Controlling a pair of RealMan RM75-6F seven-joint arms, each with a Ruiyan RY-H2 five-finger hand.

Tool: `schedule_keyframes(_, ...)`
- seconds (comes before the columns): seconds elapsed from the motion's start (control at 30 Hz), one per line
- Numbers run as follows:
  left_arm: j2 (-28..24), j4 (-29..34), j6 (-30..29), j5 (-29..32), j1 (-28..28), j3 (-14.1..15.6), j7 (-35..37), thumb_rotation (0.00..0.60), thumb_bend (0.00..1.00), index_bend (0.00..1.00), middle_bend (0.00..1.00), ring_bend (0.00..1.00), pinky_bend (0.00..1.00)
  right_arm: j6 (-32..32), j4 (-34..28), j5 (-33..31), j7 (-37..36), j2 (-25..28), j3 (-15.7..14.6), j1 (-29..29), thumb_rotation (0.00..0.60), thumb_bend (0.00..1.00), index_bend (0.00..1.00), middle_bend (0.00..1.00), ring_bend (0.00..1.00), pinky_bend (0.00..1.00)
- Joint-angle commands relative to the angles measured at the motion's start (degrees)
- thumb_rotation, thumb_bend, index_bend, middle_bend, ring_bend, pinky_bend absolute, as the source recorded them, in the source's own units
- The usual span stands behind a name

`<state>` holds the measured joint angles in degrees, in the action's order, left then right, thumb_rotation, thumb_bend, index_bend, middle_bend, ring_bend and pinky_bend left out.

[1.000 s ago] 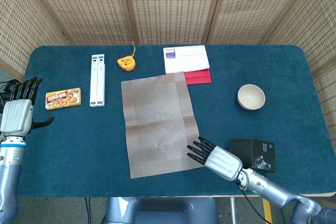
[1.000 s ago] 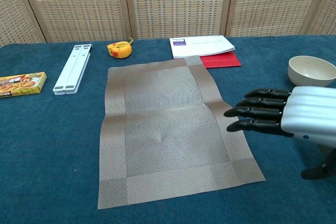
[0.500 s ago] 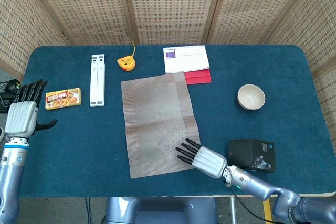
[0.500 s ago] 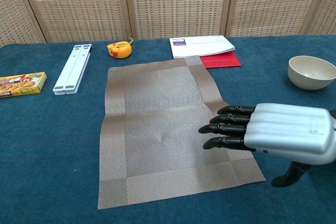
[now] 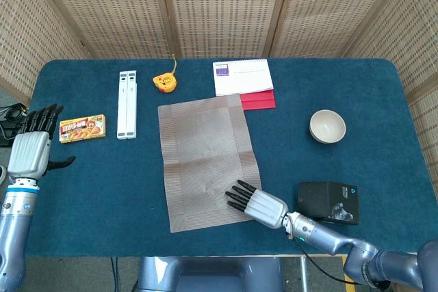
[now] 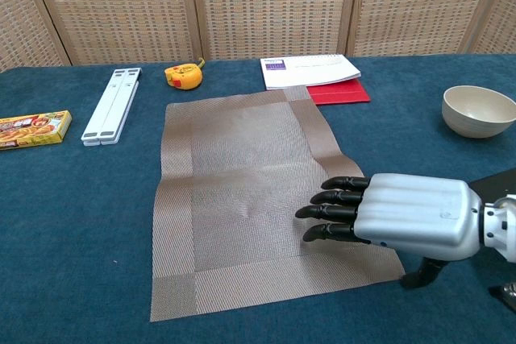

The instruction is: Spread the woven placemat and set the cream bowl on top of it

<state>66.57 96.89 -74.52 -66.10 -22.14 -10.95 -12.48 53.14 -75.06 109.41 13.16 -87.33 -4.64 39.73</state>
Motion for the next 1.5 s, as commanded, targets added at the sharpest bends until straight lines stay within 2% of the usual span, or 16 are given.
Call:
schedule_keyframes(0.03, 0.0, 0.0, 0.0, 0.0, 0.1, -0.1, 0.1, 0.600, 0.00, 0.00, 0.00, 0.00, 0.00, 0.1, 0.4, -0.6, -0.2, -0.5, 0.0, 0.4, 0.600, 0.00, 0.15, 0.00, 0.00, 0.00)
schedule_keyframes(0.37, 0.0, 0.1, 0.5, -0.4, 0.1, 0.0, 0.2, 0.600, 0.00, 0.00, 0.00, 0.00, 0.00, 0.4, 0.9, -1.8, 0.6, -0.9, -0.6, 1.2, 0.600, 0.01, 0.15, 0.00, 0.00, 0.00)
schedule_keyframes(0.43, 0.0, 0.2, 0.5, -0.5, 0.1, 0.0, 0.2, 0.600, 0.00, 0.00, 0.00, 0.00, 0.00, 0.7, 1.4, -2.1, 0.7, -1.4, -0.5, 1.3, 0.600, 0.08, 0.15, 0.00, 0.00, 0.00)
schedule_keyframes(0.6, 0.0, 0.3, 0.5, -0.6, 0.2, 0.0, 0.2, 0.600, 0.00, 0.00, 0.00, 0.00, 0.00, 1.8, 2.8, -2.4, 0.1, -2.3, -0.2, 1.6, 0.600, 0.34, 0.15, 0.00, 0.00, 0.00)
schedule_keyframes(0.7, 0.0, 0.2, 0.5, -0.7, 0.3, -0.1, 0.3, 0.600, 0.00, 0.00, 0.00, 0.00, 0.00, 3.3, 4.0, -2.4, -1.2, -2.8, 0.1, 1.9, 0.600, 0.45, 0.16, 0.00, 0.00, 0.00)
schedule_keyframes(0.97, 0.1, 0.3, 0.7, -0.9, 0.2, 0.0, 0.1, 0.600, 0.00, 0.00, 0.00, 0.00, 0.00, 6.2, 5.5, -2.2, -3.6, -3.0, 0.0, 2.4, 0.600, 0.64, 0.17, 0.00, 0.00, 0.00)
schedule_keyframes(1.07, 0.1, 0.3, 0.7, -0.9, 0.2, 0.0, 0.0, 0.600, 0.00, 0.00, 0.00, 0.00, 0.00, 6.9, 6.0, -1.9, -4.2, -3.2, -0.3, 2.6, 0.600, 0.69, 0.22, 0.00, 0.00, 0.00)
schedule_keyframes(1.13, 0.2, 0.4, 0.7, -0.9, 0.2, 0.0, 0.0, 0.600, 0.00, 0.00, 0.00, 0.00, 0.00, 8.3, 6.8, -1.3, -4.9, -3.6, -0.5, 2.6, 0.600, 0.73, 0.30, 0.00, 0.00, 0.00)
schedule_keyframes(1.2, 0.2, 0.4, 0.8, -0.9, 0.2, 0.0, 0.0, 0.600, 0.00, 0.00, 0.00, 0.00, 0.00, 9.7, 7.8, -0.6, -5.7, -4.0, -0.7, 2.6, 0.600, 0.78, 0.45, 0.00, 0.00, 0.00)
schedule_keyframes(1.3, 0.1, 0.4, 0.9, -1.0, 0.2, 0.0, 0.1, 0.600, 0.00, 0.00, 0.00, 0.00, 0.00, 11.8, 9.5, 0.7, -7.1, -4.6, -1.2, 2.8, 0.600, 0.80, 0.61, 0.00, 0.00, 0.00)
schedule_keyframes(1.37, 0.1, 0.4, 1.0, -1.0, 0.3, 0.0, 0.2, 0.600, 0.00, 0.00, 0.00, 0.00, 0.00, 13.3, 10.7, 1.8, -8.2, -4.9, -1.9, 2.9, 0.600, 0.80, 0.65, 0.00, 0.00, 0.00)
schedule_keyframes(1.5, 0.1, 0.4, 1.1, -1.0, 0.3, 0.0, 0.2, 0.600, 0.00, 0.00, 0.00, 0.00, 0.00, 16.7, 12.8, 4.6, -9.4, -5.0, -3.4, 3.1, 0.600, 0.79, 0.65, 0.00, 0.00, 0.00)
